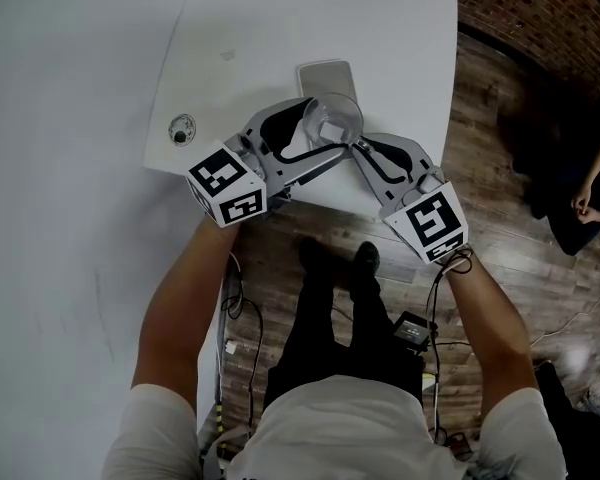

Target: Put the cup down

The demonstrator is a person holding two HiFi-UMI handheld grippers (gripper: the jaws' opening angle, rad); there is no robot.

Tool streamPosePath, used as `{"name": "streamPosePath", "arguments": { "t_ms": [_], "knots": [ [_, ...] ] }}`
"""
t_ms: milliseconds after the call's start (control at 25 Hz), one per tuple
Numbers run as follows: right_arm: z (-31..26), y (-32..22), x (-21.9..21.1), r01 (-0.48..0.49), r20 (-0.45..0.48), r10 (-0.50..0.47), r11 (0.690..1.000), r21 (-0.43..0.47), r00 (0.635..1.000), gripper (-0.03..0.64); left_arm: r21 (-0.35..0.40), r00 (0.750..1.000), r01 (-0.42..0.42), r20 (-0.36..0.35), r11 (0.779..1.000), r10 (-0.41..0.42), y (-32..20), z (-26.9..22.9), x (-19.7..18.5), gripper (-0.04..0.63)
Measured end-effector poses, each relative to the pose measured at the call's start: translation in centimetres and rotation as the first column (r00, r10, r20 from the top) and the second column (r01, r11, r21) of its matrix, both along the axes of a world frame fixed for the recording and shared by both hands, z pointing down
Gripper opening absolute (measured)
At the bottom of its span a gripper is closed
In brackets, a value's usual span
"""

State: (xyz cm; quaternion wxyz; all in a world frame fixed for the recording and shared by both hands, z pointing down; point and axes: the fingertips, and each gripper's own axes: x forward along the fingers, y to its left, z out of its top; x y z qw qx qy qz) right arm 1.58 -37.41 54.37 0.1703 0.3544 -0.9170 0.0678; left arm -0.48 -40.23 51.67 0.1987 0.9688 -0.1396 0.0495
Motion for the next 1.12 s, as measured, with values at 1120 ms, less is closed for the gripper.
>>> {"name": "streamPosePath", "arguments": {
  "t_ms": [1120],
  "knots": [
    [1.4, 0.6, 0.7, -0.027, -0.04, 0.026, 0.999, -0.045, 0.999, 0.123, -0.004, 1.0, 0.015, 0.006, 1.0, -0.015, 0.6, 0.7, -0.5, 0.341]
  ]
}}
